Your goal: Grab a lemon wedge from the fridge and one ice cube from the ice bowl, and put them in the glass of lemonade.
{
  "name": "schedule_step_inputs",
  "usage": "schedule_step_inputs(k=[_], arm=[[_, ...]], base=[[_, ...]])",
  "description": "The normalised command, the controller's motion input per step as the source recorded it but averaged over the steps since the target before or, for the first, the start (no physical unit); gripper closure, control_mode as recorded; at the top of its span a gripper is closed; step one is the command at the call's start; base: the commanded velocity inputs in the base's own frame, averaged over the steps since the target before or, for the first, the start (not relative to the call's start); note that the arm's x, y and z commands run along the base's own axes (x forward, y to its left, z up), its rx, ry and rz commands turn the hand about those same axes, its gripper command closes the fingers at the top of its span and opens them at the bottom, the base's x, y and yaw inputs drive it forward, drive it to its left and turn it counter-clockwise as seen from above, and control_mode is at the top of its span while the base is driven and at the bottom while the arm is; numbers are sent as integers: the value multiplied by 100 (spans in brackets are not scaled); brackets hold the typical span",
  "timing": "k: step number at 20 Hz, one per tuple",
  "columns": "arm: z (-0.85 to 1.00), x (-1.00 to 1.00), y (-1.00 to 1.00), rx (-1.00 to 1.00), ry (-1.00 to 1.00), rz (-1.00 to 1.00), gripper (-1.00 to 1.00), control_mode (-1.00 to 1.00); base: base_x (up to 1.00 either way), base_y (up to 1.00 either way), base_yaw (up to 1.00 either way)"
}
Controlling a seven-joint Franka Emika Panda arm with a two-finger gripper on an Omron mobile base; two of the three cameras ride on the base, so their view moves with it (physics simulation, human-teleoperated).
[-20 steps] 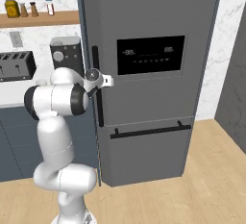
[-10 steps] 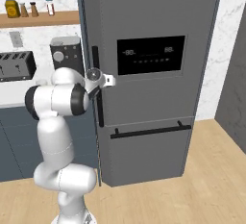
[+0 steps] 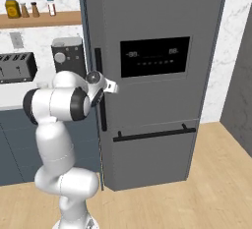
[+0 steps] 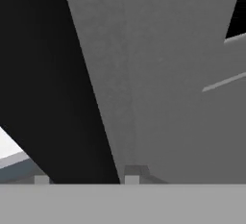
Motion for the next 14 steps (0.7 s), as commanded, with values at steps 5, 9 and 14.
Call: schedule_step_inputs(k=[5,9,14], arm=[[12,-37,-100,27,2,-26,100,-100],[16,-44,-100,30,1,-25,100,-100],[0,-44,-100,33,0,-23,100,-100]], base=[[0,0,0],[0,0,0],[0,0,0]])
